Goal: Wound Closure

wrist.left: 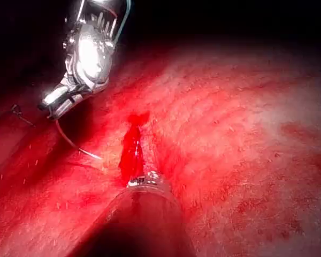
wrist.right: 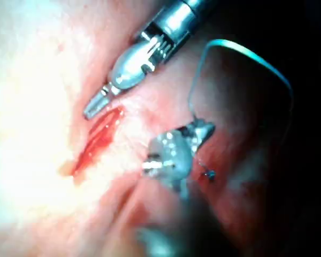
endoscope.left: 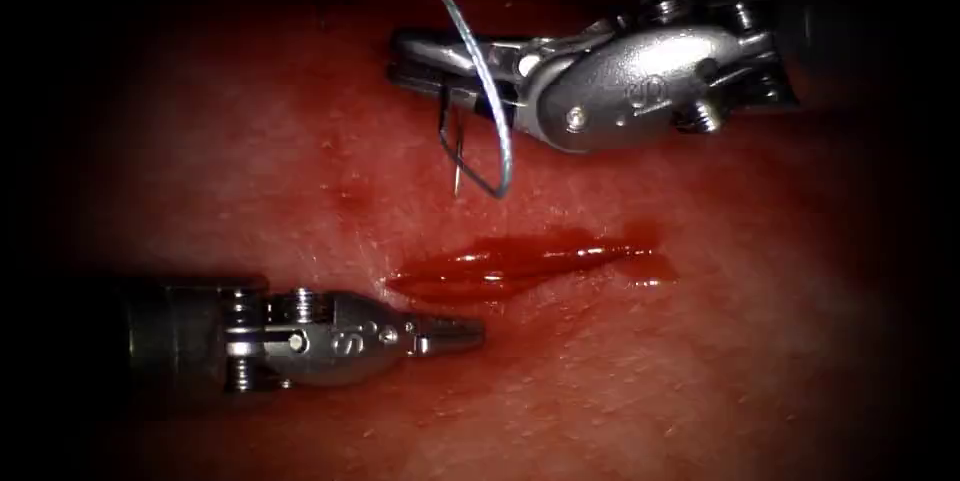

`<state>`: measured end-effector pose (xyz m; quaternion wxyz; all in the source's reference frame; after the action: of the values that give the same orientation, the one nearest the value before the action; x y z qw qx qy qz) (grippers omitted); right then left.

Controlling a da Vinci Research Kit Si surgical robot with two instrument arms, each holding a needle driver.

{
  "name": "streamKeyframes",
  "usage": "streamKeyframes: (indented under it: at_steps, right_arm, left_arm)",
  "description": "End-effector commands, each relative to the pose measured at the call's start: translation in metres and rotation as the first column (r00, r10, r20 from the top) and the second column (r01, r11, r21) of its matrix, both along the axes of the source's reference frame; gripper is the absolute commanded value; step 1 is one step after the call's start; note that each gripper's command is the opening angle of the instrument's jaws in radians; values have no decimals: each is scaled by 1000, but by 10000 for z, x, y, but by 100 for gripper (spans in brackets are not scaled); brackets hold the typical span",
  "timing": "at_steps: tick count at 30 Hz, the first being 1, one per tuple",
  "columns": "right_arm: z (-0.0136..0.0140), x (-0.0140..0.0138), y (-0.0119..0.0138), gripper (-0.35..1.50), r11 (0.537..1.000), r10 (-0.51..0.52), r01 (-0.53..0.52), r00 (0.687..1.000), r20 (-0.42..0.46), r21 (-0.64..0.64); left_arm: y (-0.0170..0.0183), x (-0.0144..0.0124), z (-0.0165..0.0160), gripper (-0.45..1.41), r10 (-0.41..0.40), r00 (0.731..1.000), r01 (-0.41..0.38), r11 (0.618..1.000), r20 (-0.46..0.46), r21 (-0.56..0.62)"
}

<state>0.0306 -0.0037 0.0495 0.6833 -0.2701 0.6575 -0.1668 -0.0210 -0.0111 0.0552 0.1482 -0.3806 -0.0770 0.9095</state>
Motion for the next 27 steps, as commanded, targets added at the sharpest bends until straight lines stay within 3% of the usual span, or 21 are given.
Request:
streamKeyframes:
  at_steps: [1, 12, 17, 27]
  right_arm:
    - [5, 8, -4, -35, 1000, 0, 0, 1000, -16, -18]
    - [-37, -3, -29, -35, 967, -55, 43, 998, -43, -250]
    - [-24, -1, -39, -35, 955, -86, 74, 996, -32, -286]
    - [5, -5, -24, -35, 942, -80, 75, 997, -1, -328]
  left_arm:
    - [-1, -5, 5, -21, 1, 1000, -1, 1000, 1, 0]
    - [-1, 9, 5, -13, 13, 1000, -13, 1000, 10, 5]
    - [-1, 8, 6, -16, 13, 1000, -13, 1000, 10, 4]
    - [-3, 8, 7, -21, 14, 1000, -14, 1000, 10, 2]
